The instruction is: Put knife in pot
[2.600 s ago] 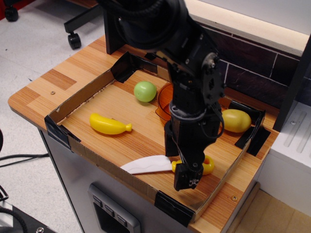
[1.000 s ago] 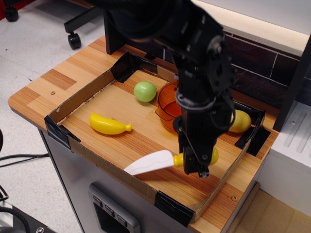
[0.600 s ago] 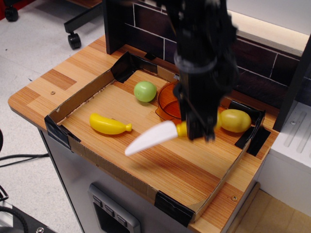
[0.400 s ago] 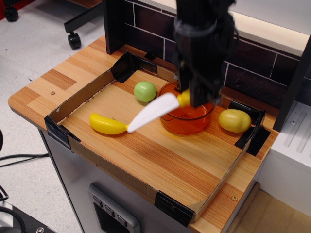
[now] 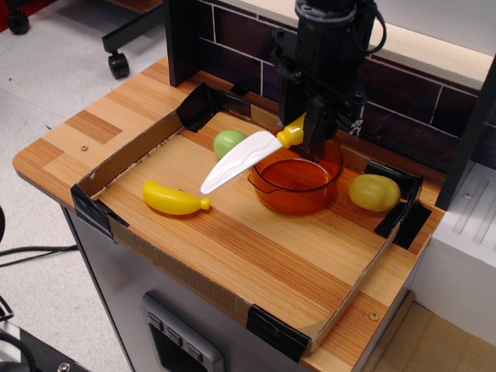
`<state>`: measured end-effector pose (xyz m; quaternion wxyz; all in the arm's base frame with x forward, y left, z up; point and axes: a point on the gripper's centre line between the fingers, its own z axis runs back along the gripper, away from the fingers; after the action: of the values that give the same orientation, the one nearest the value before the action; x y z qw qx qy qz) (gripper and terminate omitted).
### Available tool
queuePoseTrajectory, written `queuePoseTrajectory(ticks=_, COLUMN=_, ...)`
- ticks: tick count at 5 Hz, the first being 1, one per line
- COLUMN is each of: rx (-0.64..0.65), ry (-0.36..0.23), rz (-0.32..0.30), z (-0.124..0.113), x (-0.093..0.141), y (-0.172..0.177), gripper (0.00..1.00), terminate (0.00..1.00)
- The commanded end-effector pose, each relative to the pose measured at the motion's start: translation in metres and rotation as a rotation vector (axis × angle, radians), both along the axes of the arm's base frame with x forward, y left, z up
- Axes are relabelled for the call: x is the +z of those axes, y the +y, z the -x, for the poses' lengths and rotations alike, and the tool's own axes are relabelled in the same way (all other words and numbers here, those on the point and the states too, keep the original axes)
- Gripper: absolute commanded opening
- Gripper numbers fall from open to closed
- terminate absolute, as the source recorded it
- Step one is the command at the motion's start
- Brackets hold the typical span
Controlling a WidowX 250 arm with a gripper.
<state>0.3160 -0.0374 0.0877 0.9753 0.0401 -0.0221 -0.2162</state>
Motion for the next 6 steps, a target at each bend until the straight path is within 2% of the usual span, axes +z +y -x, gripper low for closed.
queuePoseTrajectory(ticks=1, rx=0.074, ry=0.031, rz=-0.046, z=-0.002, x=-0.011, y=0.017, gripper=0.00, terminate=0.00)
queuePoseTrajectory(ticks=2, rx=0.086, ry=0.042, rz=-0.061, z=-0.008, x=-0.024, y=0.017, gripper=0.00, terminate=0.00)
queuePoseTrajectory(ticks=3, rx=0.049, ry=0.045, rz=-0.051, z=-0.009, x=-0.025, y=0.015, gripper=1.00, terminate=0.00)
queuePoseTrajectory(ticks=4, rx=0.030, ry=-0.065, rz=0.013, z=-0.004, x=-0.014, y=0.014, gripper=1.00, terminate=0.00)
queuePoseTrajectory(ticks=6, rx=-0.059, ry=-0.145, rz=0.083, z=0.013, x=0.019, y=0.012, gripper=1.00, terminate=0.00)
